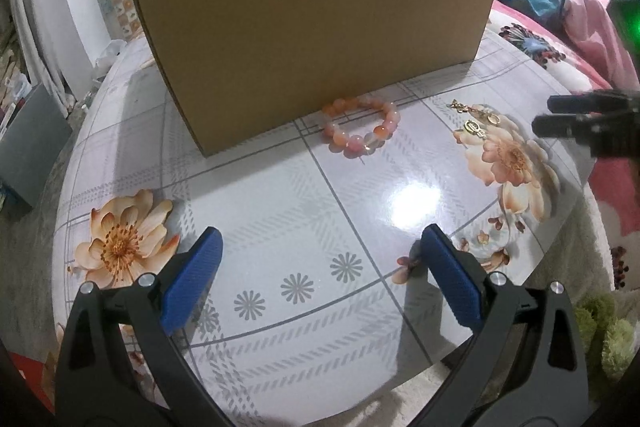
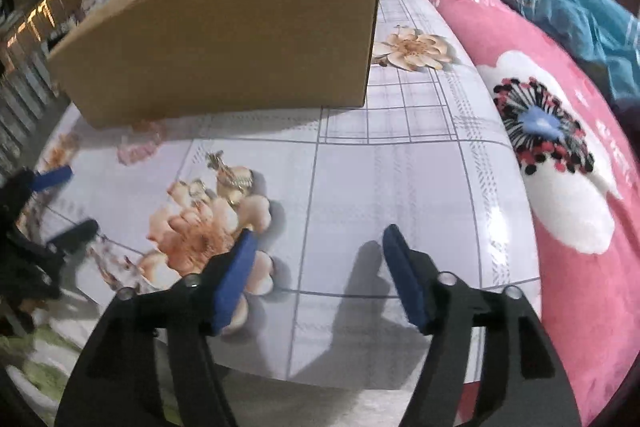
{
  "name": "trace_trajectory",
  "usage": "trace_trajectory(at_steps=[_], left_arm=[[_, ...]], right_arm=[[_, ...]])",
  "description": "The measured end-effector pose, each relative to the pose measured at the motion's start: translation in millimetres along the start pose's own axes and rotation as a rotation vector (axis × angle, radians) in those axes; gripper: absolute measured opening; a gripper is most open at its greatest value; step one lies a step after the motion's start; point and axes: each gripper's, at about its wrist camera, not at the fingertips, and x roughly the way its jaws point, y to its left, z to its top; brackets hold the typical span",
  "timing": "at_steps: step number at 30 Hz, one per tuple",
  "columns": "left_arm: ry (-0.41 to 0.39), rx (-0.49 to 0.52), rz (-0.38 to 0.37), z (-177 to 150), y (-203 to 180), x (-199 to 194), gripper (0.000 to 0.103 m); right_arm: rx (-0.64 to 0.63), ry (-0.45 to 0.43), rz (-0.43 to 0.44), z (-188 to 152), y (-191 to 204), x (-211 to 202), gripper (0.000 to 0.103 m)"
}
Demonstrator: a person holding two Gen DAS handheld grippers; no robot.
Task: Organize jewelry
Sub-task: 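Close the left gripper on the ring of the gold keychain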
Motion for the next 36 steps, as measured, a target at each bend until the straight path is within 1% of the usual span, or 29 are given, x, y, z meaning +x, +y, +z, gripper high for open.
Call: trace_trajectory(at_steps=[2, 4, 6, 8, 10, 11, 14, 16, 17, 19, 20, 21, 22, 24, 26, 27, 28, 29, 32, 36], left_arm=[[0.004, 0.001, -0.001, 0, 0, 1, 0.096], [0.015, 0.008, 0.004, 2, 0, 1, 0.096], [0.013, 0.045, 0.026, 5, -7, -1, 0.096], [-0.028, 0.113, 0.043, 9, -20, -6, 0.096], [-0.07, 0.164, 0.016, 14, -34, -12, 0.096], [-0.091, 0.187, -0.014, 18, -41, -14, 0.095], [-0.131, 0.237, -0.082, 30, -61, -17, 0.094], [-0.139, 0.267, -0.13, 38, -73, -14, 0.081], [-0.132, 0.278, -0.148, 42, -79, -10, 0.072], [-0.115, 0.288, -0.185, 49, -86, -3, 0.063], [-0.107, 0.291, -0.2, 53, -89, 1, 0.056], [-0.101, 0.293, -0.207, 55, -90, 4, 0.05], [-0.092, 0.294, -0.218, 57, -92, 8, 0.047], [-0.072, 0.3, -0.231, 58, -93, 16, 0.035], [-0.041, 0.307, -0.238, 59, -93, 25, 0.028], [-0.033, 0.31, -0.239, 58, -93, 27, 0.025], [-0.022, 0.311, -0.24, 59, -93, 31, 0.023], [-0.014, 0.311, -0.243, 59, -93, 33, 0.02], [-0.006, 0.316, -0.254, 61, -93, 35, 0.019], [0.003, 0.329, -0.259, 65, -94, 37, 0.019]], right_arm=[[-0.034, -0.001, -0.009, -3, 3, 2, 0.077], [-0.062, 0.002, -0.015, -5, 4, 5, 0.082], [-0.094, 0.011, -0.018, -7, 6, 8, 0.085], [-0.107, 0.008, -0.012, -8, 7, 9, 0.091], [-0.12, -0.001, -0.009, -8, 7, 9, 0.093], [-0.125, -0.003, -0.012, -8, 8, 9, 0.096], [-0.121, -0.008, -0.007, -11, 7, 8, 0.097], [-0.108, -0.007, 0.02, -14, 4, 9, 0.097], [-0.107, -0.016, 0.027, -15, 3, 9, 0.097], [-0.116, -0.031, 0.038, -17, 2, 7, 0.097], [-0.12, -0.038, 0.045, -17, 2, 6, 0.097], [-0.123, -0.046, 0.058, -18, 2, 5, 0.097], [-0.123, -0.052, 0.08, -19, 1, 4, 0.097], [-0.109, -0.056, 0.12, -19, 0, 2, 0.097], [-0.094, -0.071, 0.139, -19, -2, 1, 0.096], [-0.091, -0.077, 0.143, -19, -2, 0, 0.093], [-0.088, -0.084, 0.15, -20, -2, 0, 0.086], [-0.086, -0.087, 0.152, -19, -3, 0, 0.082], [-0.085, -0.094, 0.167, -19, -4, 1, 0.075], [-0.094, -0.104, 0.167, -19, -3, 2, 0.074]])
